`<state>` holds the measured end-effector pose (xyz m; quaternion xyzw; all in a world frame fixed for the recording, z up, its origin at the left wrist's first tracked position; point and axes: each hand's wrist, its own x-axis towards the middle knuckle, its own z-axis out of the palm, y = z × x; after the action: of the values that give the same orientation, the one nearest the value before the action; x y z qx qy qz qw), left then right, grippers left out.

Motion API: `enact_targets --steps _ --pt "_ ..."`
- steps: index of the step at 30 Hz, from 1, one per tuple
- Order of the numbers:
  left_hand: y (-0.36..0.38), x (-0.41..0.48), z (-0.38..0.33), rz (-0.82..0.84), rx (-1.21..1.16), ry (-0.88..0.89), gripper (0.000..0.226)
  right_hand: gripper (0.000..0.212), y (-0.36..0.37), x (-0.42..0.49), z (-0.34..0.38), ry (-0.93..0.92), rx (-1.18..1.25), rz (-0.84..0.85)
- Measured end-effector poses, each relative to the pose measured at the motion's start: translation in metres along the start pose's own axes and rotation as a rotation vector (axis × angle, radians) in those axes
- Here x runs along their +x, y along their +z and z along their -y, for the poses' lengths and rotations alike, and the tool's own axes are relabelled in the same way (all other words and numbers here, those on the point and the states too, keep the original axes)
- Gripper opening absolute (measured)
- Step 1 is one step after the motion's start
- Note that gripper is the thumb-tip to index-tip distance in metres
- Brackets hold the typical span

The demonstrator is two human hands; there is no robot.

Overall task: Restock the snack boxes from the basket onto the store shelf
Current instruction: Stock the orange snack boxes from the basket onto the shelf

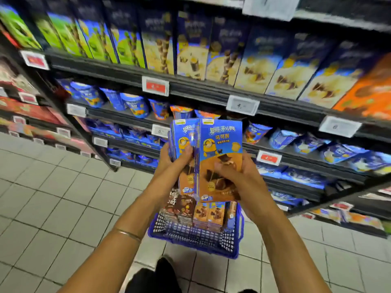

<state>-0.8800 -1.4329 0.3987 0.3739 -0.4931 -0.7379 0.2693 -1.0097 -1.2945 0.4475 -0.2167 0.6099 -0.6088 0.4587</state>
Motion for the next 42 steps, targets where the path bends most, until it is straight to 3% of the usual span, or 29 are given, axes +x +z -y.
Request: enact_targets --steps 3,8,12,16,20,29,33,34,37,39,42 --pt "0.037 -0.033 -0.085 0.036 0.024 0.114 0.085 0.056 0.003 -0.041 0.088 -0.083 0.019 -0.019" --pt "0.103 -0.077 -0.197 0.104 -0.011 0.303 0.099 0.039 -0.001 -0.104 0.198 -0.348 0.034 0.020" --pt "0.151 -0.099 -0.263 0.131 -0.028 0.447 0.101 0.043 -0.001 -0.136 0.256 -0.505 0.081 -0.017" --pt "0.181 -0.107 -0.311 0.197 -0.090 0.524 0.085 0.041 0.000 -0.147 0.308 -0.624 0.052 -0.038" --pt "0.193 -0.097 -0.356 0.265 -0.089 0.596 0.091 0.041 0.003 -0.139 0.350 -0.703 0.000 -0.059" --pt "0.181 -0.026 -0.452 0.408 -0.123 0.720 0.087 0.039 0.017 -0.085 0.432 -0.841 -0.115 -0.121" --pt "0.177 -0.001 -0.489 0.363 -0.149 0.773 0.089 0.038 0.004 -0.048 0.473 -0.855 -0.122 -0.187" --pt "0.176 0.005 -0.498 0.349 -0.160 0.786 0.085 0.037 -0.003 -0.035 0.484 -0.842 -0.117 -0.200" --pt "0.175 0.022 -0.519 0.390 -0.174 0.844 0.045 0.028 -0.026 0.016 0.515 -0.787 -0.092 -0.240" --pt "0.175 0.030 -0.526 0.423 -0.160 0.862 0.037 0.035 -0.037 0.051 0.534 -0.730 -0.121 -0.319" --pt "0.177 0.041 -0.529 0.426 -0.148 0.886 0.036 0.021 -0.045 0.097 0.556 -0.681 -0.157 -0.396"
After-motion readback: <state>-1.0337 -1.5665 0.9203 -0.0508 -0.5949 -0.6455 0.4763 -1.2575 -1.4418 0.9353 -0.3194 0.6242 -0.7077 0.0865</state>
